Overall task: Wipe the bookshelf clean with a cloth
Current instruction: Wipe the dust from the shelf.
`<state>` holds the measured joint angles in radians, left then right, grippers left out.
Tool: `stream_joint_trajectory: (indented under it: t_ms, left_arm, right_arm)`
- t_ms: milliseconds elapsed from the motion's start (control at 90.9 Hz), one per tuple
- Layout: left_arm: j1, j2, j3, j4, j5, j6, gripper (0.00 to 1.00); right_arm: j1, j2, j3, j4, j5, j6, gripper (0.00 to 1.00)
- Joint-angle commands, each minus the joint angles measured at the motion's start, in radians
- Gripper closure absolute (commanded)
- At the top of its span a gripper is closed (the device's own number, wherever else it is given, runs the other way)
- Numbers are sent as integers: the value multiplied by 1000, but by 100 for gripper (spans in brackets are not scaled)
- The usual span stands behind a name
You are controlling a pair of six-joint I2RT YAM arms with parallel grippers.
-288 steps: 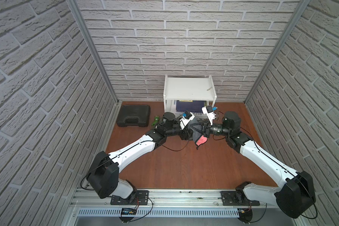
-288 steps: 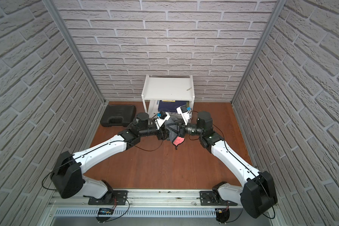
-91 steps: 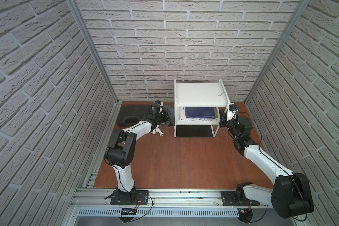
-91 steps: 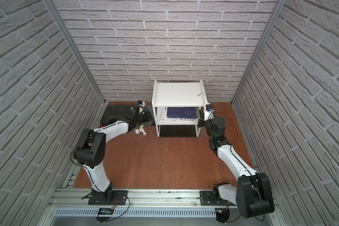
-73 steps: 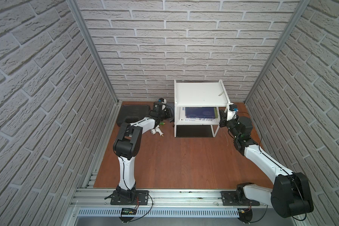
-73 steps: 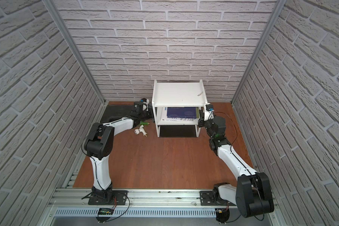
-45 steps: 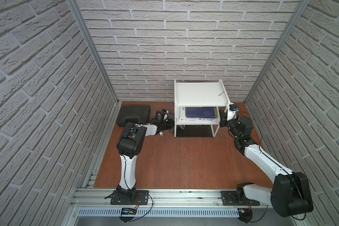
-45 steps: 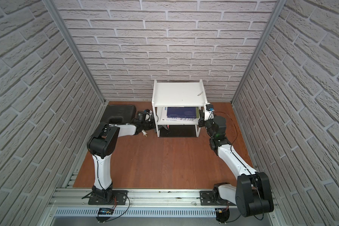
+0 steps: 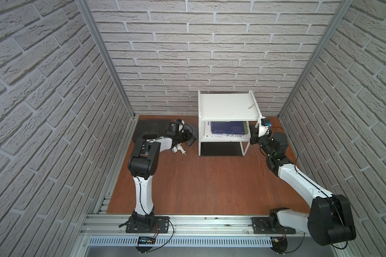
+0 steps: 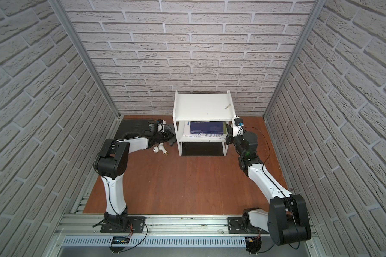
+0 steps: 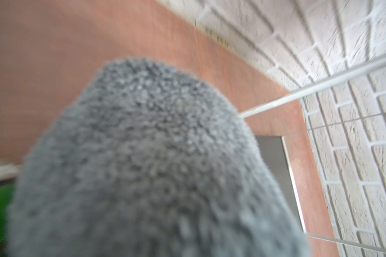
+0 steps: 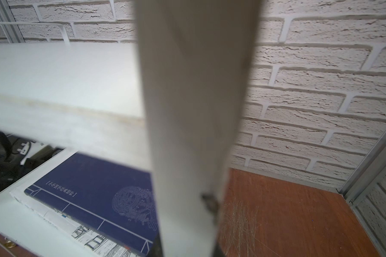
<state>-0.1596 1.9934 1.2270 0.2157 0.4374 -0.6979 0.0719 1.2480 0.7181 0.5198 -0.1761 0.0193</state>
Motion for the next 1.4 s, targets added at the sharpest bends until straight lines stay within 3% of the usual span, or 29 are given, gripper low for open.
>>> stream_joint_trajectory:
  t_ms: [0, 132, 253, 374, 572, 913, 968, 1034, 1078, 1122, 1265, 1386]
  left_arm:
    - [-23, -159, 25, 43, -8, 52, 100]
    - [-37, -148, 223, -51, 63, 103, 100]
    - [-75, -49, 430, -196, 24, 188, 100]
    - [-84, 53, 495, -228, 1, 194, 100]
    - [-99, -11, 277, -170, -38, 182, 100]
    - [-165, -397, -194, -106, 10, 154, 100]
    - [-183, -469, -267, -151, -104, 154, 100]
    - [-229, -595, -333, -252, -390, 162, 100]
    - [-257, -652, -346, -315, -522, 173, 100]
    - [-273, -688, -335, -349, -552, 182, 100]
    - [-325, -709, -163, -392, -405, 264, 100]
    - [-376, -675, -43, -320, -282, 337, 100]
  right_arm:
    - [8, 65, -2, -130, -55, 68, 97]
    - [9, 74, 7, -130, -69, 77, 97]
    - [9, 76, 10, -133, -77, 82, 98]
    - [10, 81, 4, -132, -91, 91, 97]
    - [18, 81, -8, -133, -108, 101, 97]
    - [26, 81, -22, -127, -72, 144, 97]
    - [27, 86, -24, -122, -75, 154, 97]
    - [29, 87, -26, -120, -83, 166, 98]
    - [29, 89, -28, -116, -87, 169, 97]
    - [32, 88, -27, -122, -92, 170, 97]
    - [34, 74, -26, -147, -77, 148, 97]
    - [35, 65, -27, -163, -70, 141, 97]
